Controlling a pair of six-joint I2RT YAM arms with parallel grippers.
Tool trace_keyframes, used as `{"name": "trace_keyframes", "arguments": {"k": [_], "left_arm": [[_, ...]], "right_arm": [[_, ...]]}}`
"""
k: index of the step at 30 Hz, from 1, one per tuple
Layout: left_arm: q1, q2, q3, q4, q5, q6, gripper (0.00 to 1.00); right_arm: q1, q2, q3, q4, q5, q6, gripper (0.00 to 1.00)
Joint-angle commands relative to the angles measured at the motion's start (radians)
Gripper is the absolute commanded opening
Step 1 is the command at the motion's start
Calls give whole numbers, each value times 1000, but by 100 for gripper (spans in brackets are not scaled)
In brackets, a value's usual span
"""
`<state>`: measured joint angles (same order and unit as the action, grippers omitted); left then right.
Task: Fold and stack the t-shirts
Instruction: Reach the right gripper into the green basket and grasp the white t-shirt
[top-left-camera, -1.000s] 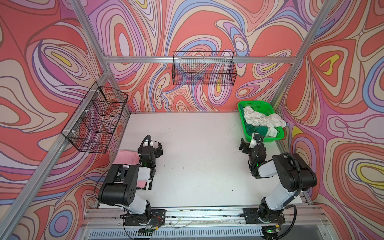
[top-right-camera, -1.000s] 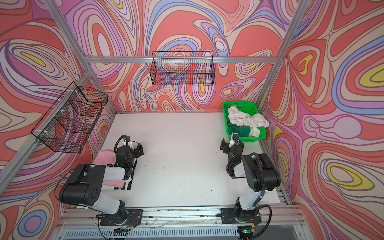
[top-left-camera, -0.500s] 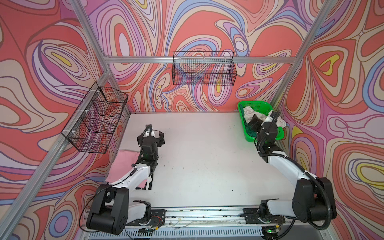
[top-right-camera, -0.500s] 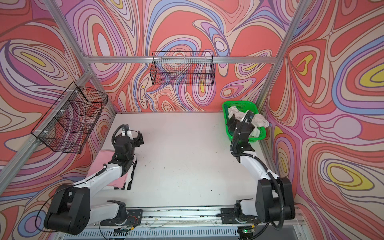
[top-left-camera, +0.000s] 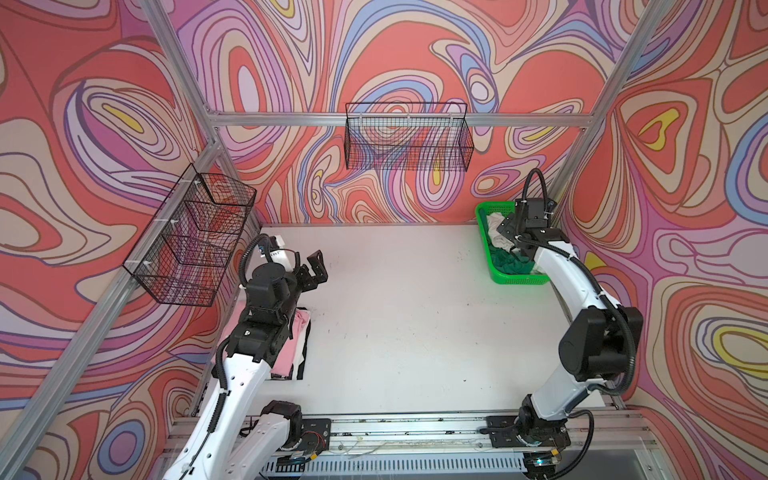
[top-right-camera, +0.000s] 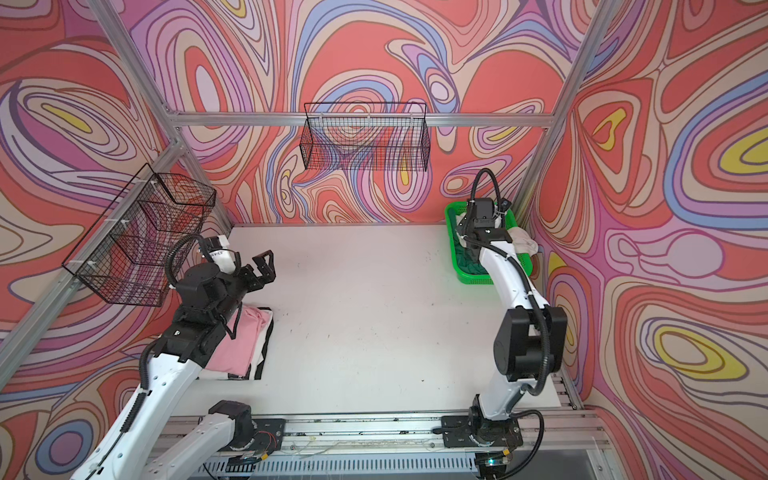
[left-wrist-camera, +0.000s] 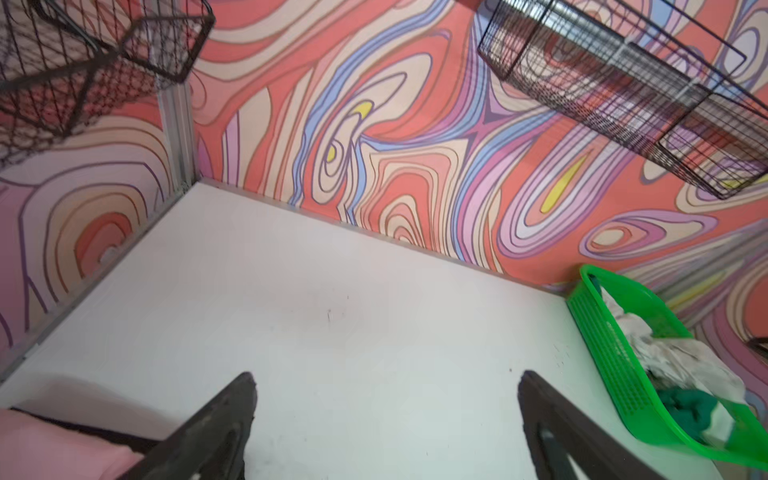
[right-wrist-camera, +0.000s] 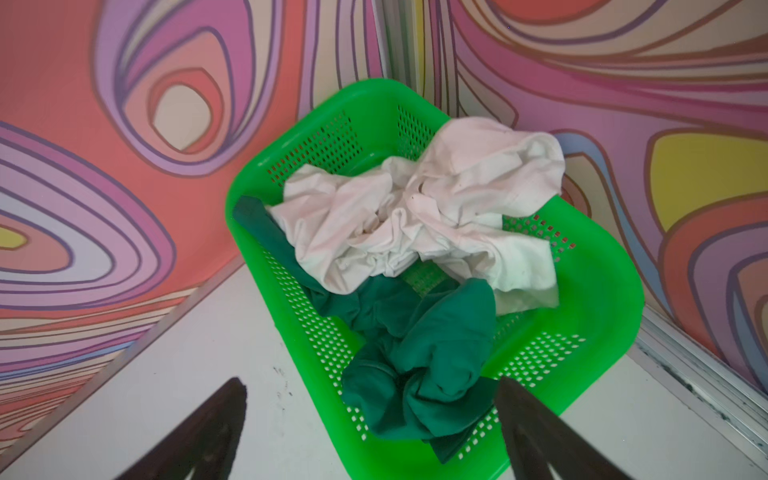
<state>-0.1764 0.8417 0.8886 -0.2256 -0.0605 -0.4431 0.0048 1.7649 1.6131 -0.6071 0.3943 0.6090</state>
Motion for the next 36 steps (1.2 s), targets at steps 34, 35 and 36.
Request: {"name": "trace_keyframes", "arguments": {"k": [34,35,36], "left_arm": [[-49,-150,-54,-580,50,-26,100],[-49,-149,-54,-580,47,-28,100],[-49,-150,-55,-580,43,-27,100]], "right_arm": [[-98,665,581,45,-344,133,65],[-98,680,591,46,-356,141,65],[-100,695,602,42,-366,152,65]]}}
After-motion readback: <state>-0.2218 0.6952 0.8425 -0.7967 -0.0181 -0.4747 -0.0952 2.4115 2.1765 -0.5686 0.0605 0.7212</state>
